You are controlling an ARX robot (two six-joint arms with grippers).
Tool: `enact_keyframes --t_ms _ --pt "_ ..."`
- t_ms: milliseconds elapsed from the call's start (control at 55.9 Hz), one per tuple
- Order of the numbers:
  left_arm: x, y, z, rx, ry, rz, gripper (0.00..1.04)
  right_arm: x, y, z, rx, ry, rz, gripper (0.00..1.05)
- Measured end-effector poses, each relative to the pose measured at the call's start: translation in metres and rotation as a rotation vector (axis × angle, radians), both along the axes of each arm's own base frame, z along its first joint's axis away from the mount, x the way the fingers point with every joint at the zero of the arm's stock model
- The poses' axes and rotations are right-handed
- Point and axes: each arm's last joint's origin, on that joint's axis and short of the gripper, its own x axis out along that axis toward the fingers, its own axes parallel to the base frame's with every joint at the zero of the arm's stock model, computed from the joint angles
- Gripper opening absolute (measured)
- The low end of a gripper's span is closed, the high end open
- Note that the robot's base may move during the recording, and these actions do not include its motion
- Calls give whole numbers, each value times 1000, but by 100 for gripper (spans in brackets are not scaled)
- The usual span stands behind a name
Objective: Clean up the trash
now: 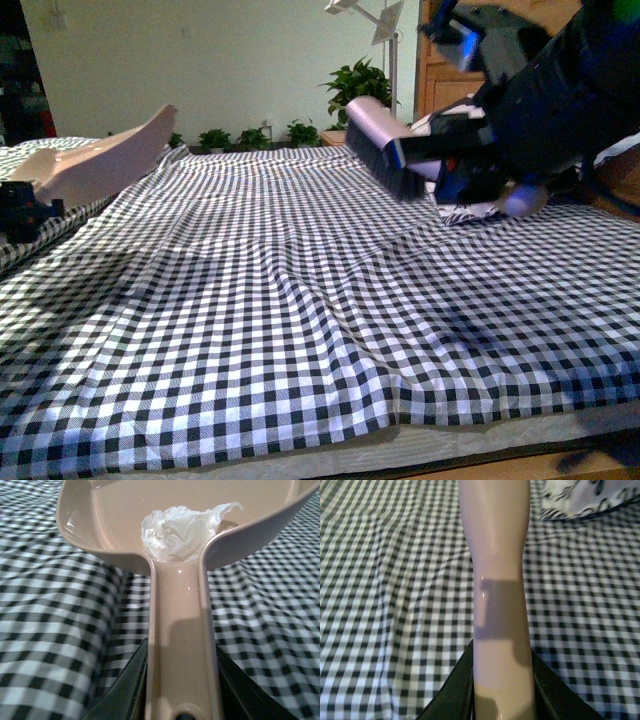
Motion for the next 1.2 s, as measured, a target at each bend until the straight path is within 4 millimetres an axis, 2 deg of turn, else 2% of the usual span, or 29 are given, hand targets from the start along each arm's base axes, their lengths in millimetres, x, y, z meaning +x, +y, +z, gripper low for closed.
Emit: enact_keyframes --t_ms 125,233,376,555,859,967,1199 --pt "-5 14 5 28 -44 81 28 -6 -26 22 55 -89 -84 20" --pt "-15 12 6 66 -58 77 28 -17 -48 40 106 -173 -128 20" --pt "-35 -5 10 109 -66 33 28 -39 -74 59 164 -264 -139 20" --pt "-81 -37 35 174 -109 -35 28 -89 -104 77 201 -372 -100 20" --pt "-135 -47 58 184 -119 -3 28 -147 -121 88 244 -457 -99 20" --pt "-154 -52 58 184 -126 -1 28 -163 -122 87 253 -462 -81 20" --pt "-179 -62 52 180 -120 -1 28 -185 -121 83 286 -450 -32 20"
